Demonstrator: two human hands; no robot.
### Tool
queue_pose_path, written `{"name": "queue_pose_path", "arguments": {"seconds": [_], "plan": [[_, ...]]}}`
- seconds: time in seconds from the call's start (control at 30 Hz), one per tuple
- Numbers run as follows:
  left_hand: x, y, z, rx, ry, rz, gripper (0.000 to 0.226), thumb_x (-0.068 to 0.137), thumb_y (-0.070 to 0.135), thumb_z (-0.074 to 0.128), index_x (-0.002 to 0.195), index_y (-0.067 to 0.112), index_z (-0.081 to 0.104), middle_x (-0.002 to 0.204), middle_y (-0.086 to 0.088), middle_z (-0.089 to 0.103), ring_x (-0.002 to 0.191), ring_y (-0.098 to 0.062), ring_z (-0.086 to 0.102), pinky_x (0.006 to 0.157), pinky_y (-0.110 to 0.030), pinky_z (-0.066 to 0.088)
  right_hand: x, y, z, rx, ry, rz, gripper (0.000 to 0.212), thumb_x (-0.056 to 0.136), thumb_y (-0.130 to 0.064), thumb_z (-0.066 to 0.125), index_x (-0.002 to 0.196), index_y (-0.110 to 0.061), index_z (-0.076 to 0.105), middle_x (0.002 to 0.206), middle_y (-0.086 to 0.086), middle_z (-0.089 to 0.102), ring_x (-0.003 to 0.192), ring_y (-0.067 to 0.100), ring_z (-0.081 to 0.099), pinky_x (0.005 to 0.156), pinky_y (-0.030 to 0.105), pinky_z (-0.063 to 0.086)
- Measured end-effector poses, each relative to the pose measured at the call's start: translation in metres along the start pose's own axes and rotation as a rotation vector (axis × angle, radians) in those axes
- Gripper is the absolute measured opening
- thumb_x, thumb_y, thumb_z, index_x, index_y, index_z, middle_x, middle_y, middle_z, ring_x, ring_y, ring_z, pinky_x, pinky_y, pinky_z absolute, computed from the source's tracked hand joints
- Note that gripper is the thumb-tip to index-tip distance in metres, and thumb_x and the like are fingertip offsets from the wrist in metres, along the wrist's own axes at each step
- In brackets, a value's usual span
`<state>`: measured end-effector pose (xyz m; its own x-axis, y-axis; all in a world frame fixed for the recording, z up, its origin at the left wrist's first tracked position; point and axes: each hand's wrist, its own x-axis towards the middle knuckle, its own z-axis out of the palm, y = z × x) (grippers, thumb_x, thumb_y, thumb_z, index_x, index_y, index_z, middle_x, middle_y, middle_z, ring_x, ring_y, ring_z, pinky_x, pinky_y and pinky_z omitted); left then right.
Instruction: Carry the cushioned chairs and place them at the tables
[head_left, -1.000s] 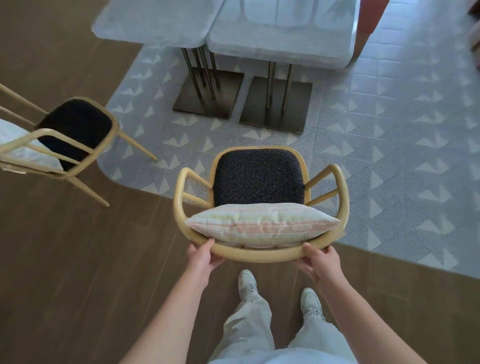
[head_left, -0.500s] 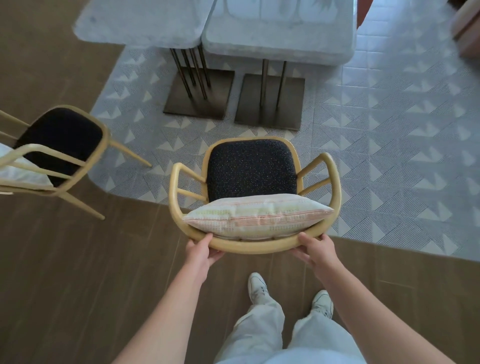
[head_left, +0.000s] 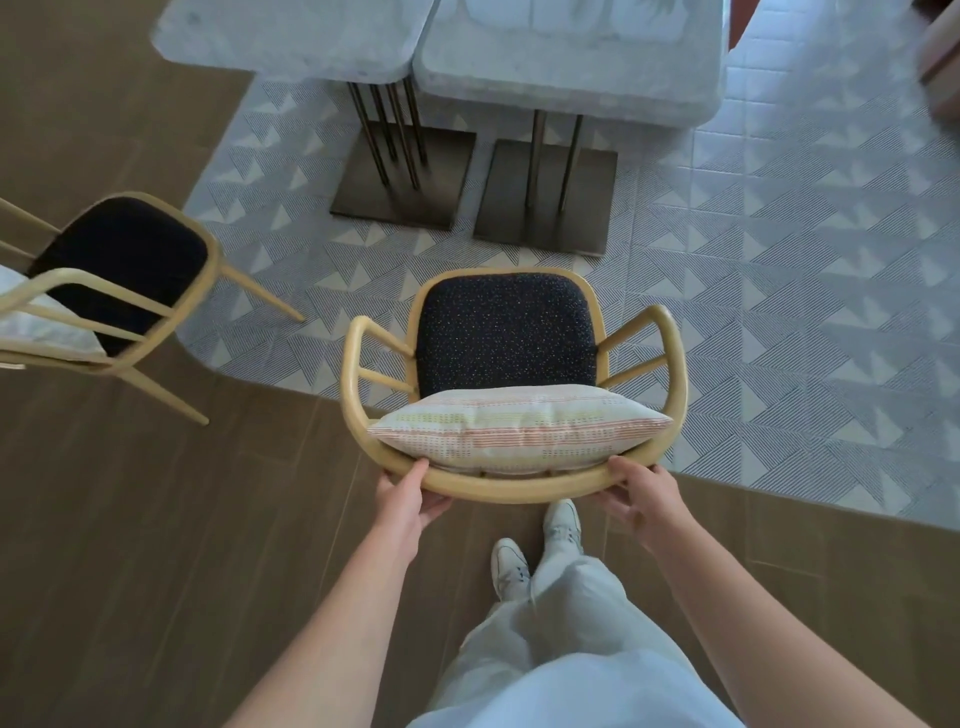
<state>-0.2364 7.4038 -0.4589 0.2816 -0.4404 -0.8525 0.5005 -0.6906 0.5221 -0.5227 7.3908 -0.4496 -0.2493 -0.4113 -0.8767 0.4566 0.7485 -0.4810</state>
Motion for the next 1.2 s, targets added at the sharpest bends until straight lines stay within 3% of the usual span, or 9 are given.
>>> {"name": "queue_pose_path", "arguments": {"seconds": [0.07, 0.2, 0.37, 0.5, 0.6, 0.83, 0.97, 1.2], "plan": [[-0.001, -0.001, 0.001, -0.013, 0.01, -0.017, 0.035, 0.099, 0.013, 0.063, 0.132, 0.015, 0.051, 0.112, -0.015, 0.07, 0.092, -0.03, 0.073, 0.07, -0.046, 0.061, 0.004, -0.004, -0.003, 0.011, 0.012, 0.003, 0.036, 0.092, -0.002, 0.065, 0.125, 0.0, 0.05, 0.116, 0.022, 0.067, 0.094, 0.034, 0.072, 0.07, 0.047, 0.063], [-0.001, -0.001, 0.002, -0.05, 0.015, -0.075, 0.038, 0.097, 0.008, 0.066, 0.131, 0.009, 0.049, 0.122, -0.02, 0.066, 0.105, -0.035, 0.069, 0.082, -0.054, 0.059, 0.011, -0.013, -0.005, -0.025, -0.018, 0.004, 0.029, 0.094, -0.003, 0.064, 0.12, 0.002, 0.054, 0.107, 0.02, 0.071, 0.087, 0.032, 0.074, 0.061, 0.044, 0.062], [0.006, 0.011, 0.016, -0.033, 0.049, -0.049, 0.044, 0.094, -0.003, 0.063, 0.135, 0.006, 0.048, 0.125, -0.021, 0.064, 0.105, -0.034, 0.067, 0.072, -0.05, 0.059, 0.019, -0.029, 0.001, -0.082, -0.002, -0.033, 0.016, 0.091, 0.002, 0.064, 0.105, -0.002, 0.058, 0.106, 0.021, 0.071, 0.083, 0.032, 0.074, 0.052, 0.036, 0.06], [0.016, 0.028, 0.04, -0.036, 0.045, -0.04, 0.044, 0.095, -0.003, 0.063, 0.136, 0.005, 0.048, 0.125, -0.02, 0.064, 0.105, -0.033, 0.067, 0.072, -0.049, 0.06, 0.029, -0.055, 0.009, -0.041, -0.023, -0.064, 0.02, 0.092, 0.002, 0.064, 0.11, 0.001, 0.055, 0.105, 0.021, 0.07, 0.072, 0.027, 0.076, 0.051, 0.035, 0.059], [0.026, 0.046, 0.064, -0.027, 0.031, -0.021, 0.038, 0.095, -0.003, 0.062, 0.132, 0.004, 0.052, 0.124, -0.02, 0.065, 0.104, -0.033, 0.068, 0.077, -0.051, 0.06, 0.041, -0.083, 0.018, -0.018, -0.034, -0.077, 0.026, 0.092, 0.002, 0.063, 0.116, 0.004, 0.053, 0.106, 0.021, 0.07, 0.071, 0.025, 0.076, 0.051, 0.034, 0.059], [0.056, 0.103, 0.11, 0.043, 0.012, 0.028, 0.031, 0.097, 0.0, 0.062, 0.127, 0.005, 0.053, 0.121, -0.018, 0.067, 0.101, -0.03, 0.07, 0.083, -0.051, 0.061, 0.07, -0.134, 0.049, 0.025, -0.049, -0.056, 0.019, 0.092, 0.003, 0.063, 0.108, 0.001, 0.053, 0.109, 0.021, 0.069, 0.08, 0.029, 0.076, 0.053, 0.038, 0.06], [0.067, 0.127, 0.135, 0.101, 0.0, 0.052, 0.035, 0.097, 0.002, 0.062, 0.13, 0.007, 0.053, 0.121, -0.015, 0.067, 0.102, -0.028, 0.07, 0.08, -0.047, 0.062, 0.084, -0.155, 0.06, 0.011, -0.044, -0.049, 0.027, 0.092, 0.002, 0.062, 0.117, 0.003, 0.054, 0.109, 0.021, 0.071, 0.087, 0.03, 0.074, 0.056, 0.039, 0.062], [0.072, 0.133, 0.155, 0.17, 0.049, 0.074, 0.031, 0.098, 0.004, 0.061, 0.128, 0.004, 0.053, 0.114, -0.014, 0.067, 0.097, -0.025, 0.07, 0.061, -0.036, 0.062, 0.088, -0.157, 0.059, 0.003, -0.002, -0.018, 0.02, 0.091, 0.004, 0.063, 0.11, 0.006, 0.058, 0.11, 0.024, 0.069, 0.091, 0.033, 0.072, 0.052, 0.036, 0.061]]}}
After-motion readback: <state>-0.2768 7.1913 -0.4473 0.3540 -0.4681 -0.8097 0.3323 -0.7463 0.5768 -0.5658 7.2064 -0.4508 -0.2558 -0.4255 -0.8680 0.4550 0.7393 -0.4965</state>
